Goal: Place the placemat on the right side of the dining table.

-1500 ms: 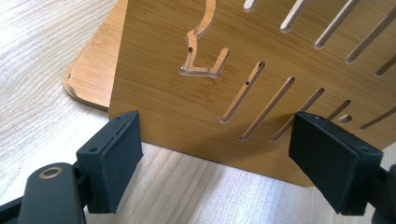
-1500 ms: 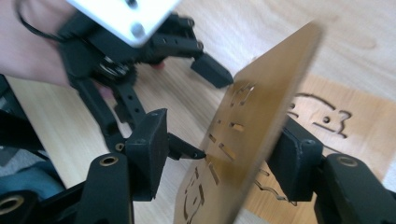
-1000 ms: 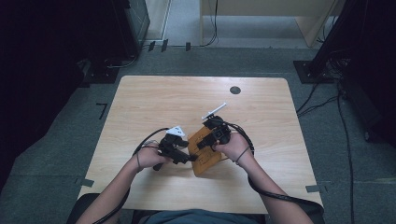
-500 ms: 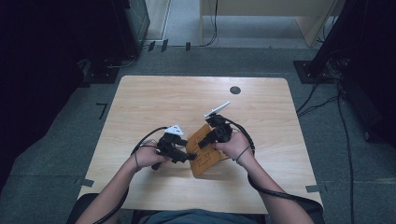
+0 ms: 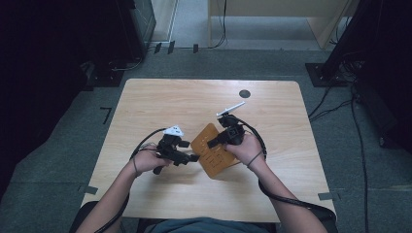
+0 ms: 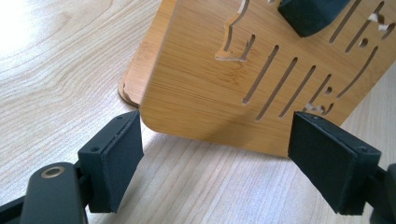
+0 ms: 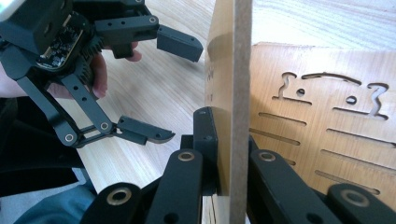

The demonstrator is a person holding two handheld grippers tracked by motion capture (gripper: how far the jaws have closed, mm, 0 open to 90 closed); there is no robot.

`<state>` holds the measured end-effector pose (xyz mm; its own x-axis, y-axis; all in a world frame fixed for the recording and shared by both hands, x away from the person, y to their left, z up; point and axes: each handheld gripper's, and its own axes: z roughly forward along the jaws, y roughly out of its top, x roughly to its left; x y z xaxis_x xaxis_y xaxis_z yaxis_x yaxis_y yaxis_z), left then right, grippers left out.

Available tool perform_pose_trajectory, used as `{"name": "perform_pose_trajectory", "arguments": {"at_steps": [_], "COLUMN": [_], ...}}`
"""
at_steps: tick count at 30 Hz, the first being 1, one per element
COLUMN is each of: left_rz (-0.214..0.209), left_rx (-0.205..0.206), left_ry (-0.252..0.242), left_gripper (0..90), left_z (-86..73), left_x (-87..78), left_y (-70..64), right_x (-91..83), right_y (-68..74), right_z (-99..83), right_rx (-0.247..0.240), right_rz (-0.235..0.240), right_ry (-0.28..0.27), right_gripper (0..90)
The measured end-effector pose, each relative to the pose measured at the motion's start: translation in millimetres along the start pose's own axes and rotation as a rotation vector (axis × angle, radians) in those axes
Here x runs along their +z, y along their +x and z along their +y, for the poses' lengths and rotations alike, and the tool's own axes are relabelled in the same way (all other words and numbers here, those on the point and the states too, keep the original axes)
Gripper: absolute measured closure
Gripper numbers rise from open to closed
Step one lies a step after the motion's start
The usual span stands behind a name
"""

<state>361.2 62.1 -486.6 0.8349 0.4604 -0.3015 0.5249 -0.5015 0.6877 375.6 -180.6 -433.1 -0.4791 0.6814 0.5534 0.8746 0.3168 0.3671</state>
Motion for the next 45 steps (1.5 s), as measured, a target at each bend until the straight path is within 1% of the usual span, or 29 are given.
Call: {"name": "perform_pose_trajectory", "arguments": {"at_steps": [5,7,9,12,21,25,27,29,30,31,33,34,37,40,45], "left_rz": [0.000,0.005,0.006,0.014,0.048,0.058,0.062,0.065,0.067,0.069,0.073,0.074,0.076,0.078,0.088], "left_rx": [-0.003,-0.003,0.015,0.028,0.034,0.030,0.030,0.029,0.030,0.031,0.030,0.030,0.030,0.031,0.029], "left_ry": [-0.006,0.003,0.020,0.034,0.033,0.030,0.028,0.026,0.027,0.028,0.030,0.029,0.028,0.030,0.030], "left_gripper": [17.0,17.0,17.0,17.0,17.0,17.0,17.0,17.0,17.0,17.0,17.0,17.0,16.9,17.0,16.9], "left_z": [0.1,-1.1,-2.6,-3.3,-3.5,-3.5,-3.5,-3.6,-3.6,-3.7,-3.9,-3.9,-3.8,-3.7,-3.8], "left_x": [0.0,2.1,5.2,8.3,10.5,11.0,11.1,11.2,11.0,10.9,11.0,11.0,10.9,10.6,10.1], "left_y": [-0.2,-0.9,-1.9,-2.9,0.9,2.0,2.2,2.3,2.6,2.8,3.0,3.2,3.4,3.9,5.1], "right_x": [-7.2,-10.7,-14.0,-18.1,-27.1,-32.3,-35.1,-38.4,-39.4,-41.1,-44.3,-45.7,-48.5,-49.2,-48.1], "right_y": [-3.7,-5.4,-8.0,-11.5,-18.7,-17.7,-15.3,-11.1,-9.3,-7.4,-3.6,-2.2,3.2,5.7,6.0], "right_z": [1.5,1.9,2.3,2.3,2.6,3.1,3.3,3.5,3.6,3.6,3.5,3.4,3.1,2.8,2.3], "right_rx": [0.019,0.019,0.024,0.037,0.052,0.041,0.029,-0.004,-0.010,-0.028,-0.037,-0.050,-0.088,-0.106,-0.125], "right_rz": [0.012,-0.003,-0.010,-0.016,-0.025,-0.050,-0.071,-0.120,-0.135,-0.153,-0.172,-0.187,-0.256,-0.288,-0.341], "right_ry": [-0.021,-0.032,-0.032,-0.047,-0.074,-0.092,-0.099,-0.115,-0.118,-0.123,-0.132,-0.139,-0.151,-0.151,-0.145], "right_gripper": [87.5,87.6,87.6,87.6,87.5,87.6,87.6,87.5,87.5,87.5,87.5,87.5,87.5,87.5,87.5]}}
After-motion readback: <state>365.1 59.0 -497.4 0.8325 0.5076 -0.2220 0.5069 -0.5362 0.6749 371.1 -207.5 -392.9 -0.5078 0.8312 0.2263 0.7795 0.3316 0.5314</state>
